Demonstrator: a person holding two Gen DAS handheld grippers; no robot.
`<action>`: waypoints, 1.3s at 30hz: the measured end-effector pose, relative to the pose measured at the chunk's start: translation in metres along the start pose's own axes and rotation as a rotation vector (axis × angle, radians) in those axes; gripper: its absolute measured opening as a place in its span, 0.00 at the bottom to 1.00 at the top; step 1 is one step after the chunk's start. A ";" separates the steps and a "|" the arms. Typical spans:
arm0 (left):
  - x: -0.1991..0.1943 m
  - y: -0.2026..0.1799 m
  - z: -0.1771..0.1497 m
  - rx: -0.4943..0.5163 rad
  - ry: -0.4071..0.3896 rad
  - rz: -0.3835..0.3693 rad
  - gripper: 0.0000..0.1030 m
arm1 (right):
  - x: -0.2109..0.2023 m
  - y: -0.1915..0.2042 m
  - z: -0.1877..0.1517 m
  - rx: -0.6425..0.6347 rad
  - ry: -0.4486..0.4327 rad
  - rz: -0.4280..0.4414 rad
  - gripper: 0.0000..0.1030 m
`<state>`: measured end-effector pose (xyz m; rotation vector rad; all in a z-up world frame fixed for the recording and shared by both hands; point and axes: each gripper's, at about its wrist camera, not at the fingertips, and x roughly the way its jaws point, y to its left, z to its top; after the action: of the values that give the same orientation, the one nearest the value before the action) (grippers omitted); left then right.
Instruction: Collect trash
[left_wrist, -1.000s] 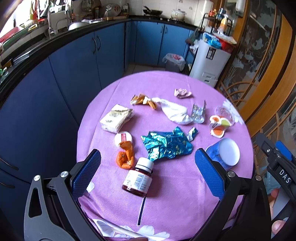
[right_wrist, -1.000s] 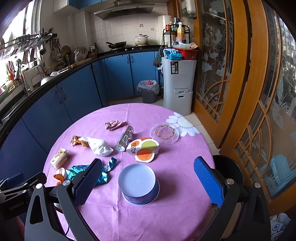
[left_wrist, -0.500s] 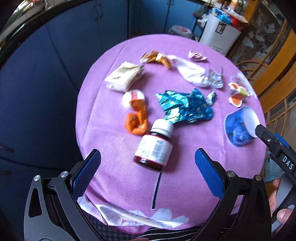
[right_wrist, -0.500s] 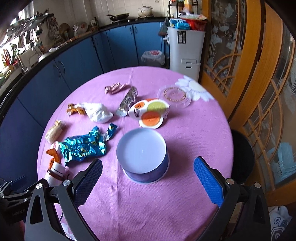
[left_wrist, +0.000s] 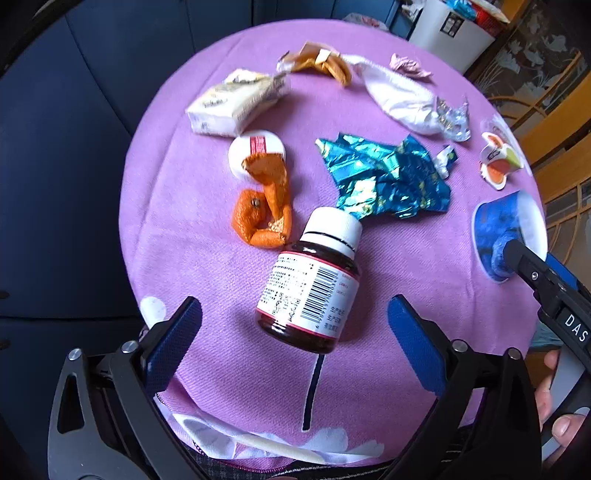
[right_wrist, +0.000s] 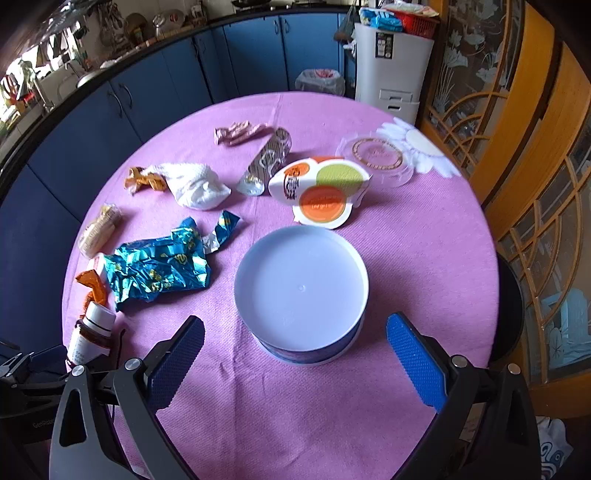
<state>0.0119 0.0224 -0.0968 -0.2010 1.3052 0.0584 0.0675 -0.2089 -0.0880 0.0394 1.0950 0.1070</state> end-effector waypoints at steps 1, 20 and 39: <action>0.004 0.002 0.001 -0.006 0.015 0.001 0.85 | 0.003 0.001 0.000 -0.005 0.008 0.002 0.94; -0.010 0.016 0.011 -0.075 -0.051 0.011 0.47 | -0.005 0.015 0.009 -0.105 -0.085 0.018 0.70; -0.057 -0.066 0.010 0.051 -0.264 0.063 0.45 | -0.051 -0.022 0.003 -0.040 -0.232 0.051 0.70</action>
<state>0.0169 -0.0362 -0.0315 -0.1041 1.0480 0.1013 0.0487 -0.2359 -0.0438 0.0425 0.8604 0.1664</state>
